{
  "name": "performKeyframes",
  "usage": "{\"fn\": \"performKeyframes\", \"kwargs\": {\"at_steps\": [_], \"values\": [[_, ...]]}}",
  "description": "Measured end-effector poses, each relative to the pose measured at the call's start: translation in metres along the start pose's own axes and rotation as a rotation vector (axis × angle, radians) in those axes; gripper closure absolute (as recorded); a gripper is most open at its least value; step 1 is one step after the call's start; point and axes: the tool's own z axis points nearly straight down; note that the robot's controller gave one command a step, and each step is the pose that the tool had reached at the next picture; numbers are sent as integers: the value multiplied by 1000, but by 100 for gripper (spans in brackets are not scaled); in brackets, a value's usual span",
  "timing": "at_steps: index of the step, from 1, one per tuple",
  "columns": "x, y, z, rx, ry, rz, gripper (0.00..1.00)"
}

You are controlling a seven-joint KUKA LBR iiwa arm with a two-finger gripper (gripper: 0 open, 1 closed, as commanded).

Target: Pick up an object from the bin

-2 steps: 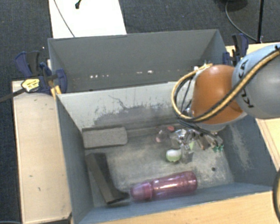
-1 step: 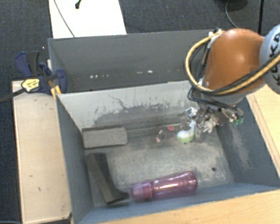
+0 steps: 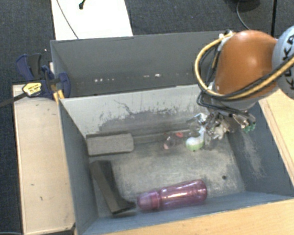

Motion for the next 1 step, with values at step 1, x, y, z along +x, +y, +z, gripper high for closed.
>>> {"fn": "performKeyframes", "kwargs": {"at_steps": [1], "values": [[-27,-3,-83,3,-7,-522,100]]}}
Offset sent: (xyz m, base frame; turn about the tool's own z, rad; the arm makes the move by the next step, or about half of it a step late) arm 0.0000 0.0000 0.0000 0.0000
